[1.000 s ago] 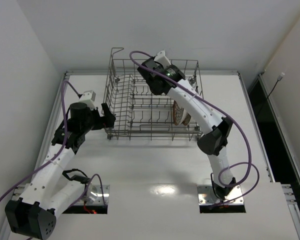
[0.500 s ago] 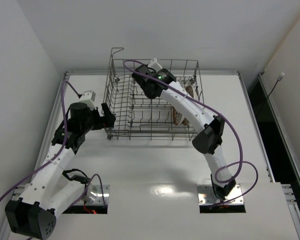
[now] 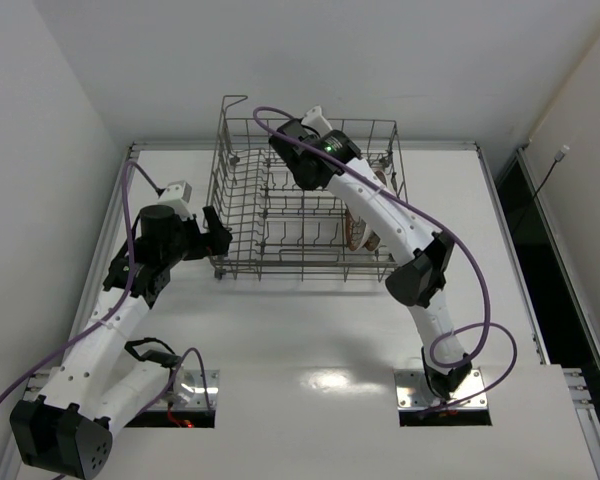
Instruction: Load the plates into the dish rack
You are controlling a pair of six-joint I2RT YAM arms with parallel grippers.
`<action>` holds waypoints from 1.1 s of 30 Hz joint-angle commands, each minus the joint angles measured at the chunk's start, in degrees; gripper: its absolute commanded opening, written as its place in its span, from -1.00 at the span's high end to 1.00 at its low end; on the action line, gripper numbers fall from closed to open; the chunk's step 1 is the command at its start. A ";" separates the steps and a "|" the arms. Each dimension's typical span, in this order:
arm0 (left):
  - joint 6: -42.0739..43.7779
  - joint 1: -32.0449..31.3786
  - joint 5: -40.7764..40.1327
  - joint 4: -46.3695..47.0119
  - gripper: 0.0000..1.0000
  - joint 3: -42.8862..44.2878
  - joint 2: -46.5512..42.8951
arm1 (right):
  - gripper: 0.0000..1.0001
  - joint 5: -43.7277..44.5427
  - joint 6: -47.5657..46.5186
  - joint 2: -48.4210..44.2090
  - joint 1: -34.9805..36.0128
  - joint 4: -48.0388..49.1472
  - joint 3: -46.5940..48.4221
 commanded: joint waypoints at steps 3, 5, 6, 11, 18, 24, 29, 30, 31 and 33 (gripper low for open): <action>-0.04 -0.60 0.49 1.29 -0.85 1.71 -0.51 | 1.00 2.94 1.15 -2.95 -0.14 -2.07 1.39; -0.04 -0.60 0.49 1.29 -0.85 1.18 -0.51 | 1.00 2.42 1.15 -2.95 -0.14 -2.07 2.01; -0.04 -0.60 0.49 1.29 -0.85 1.18 -0.51 | 1.00 2.42 1.15 -2.95 -0.14 -2.07 2.53; -0.04 -0.60 0.49 1.29 -0.85 1.18 -0.51 | 1.00 -0.12 3.60 -3.57 -0.14 -2.07 -1.07; -0.04 -0.60 0.49 1.29 -0.85 1.18 -0.51 | 1.00 -0.75 4.66 -3.57 -0.14 -2.07 -2.82; -0.04 -0.60 0.49 1.29 -0.85 1.18 -0.51 | 1.00 -1.28 7.12 -2.86 -0.66 -2.07 -5.29; -0.04 -0.60 0.49 1.29 -0.85 1.18 -0.51 | 1.00 -2.94 8.36 -1.73 -0.66 -2.07 -6.34; -0.04 -0.60 0.49 1.29 -0.85 1.18 -0.51 | 1.00 -3.47 9.05 -1.72 -0.66 -2.07 -6.87; -0.04 -0.60 0.49 1.29 -0.85 1.18 -0.51 | 1.00 -3.47 9.58 -1.72 -1.19 -2.07 -6.87; -0.04 -0.60 0.49 1.29 -0.85 1.18 -0.51 | 0.92 -5.40 10.20 -1.19 -1.19 -2.07 -7.40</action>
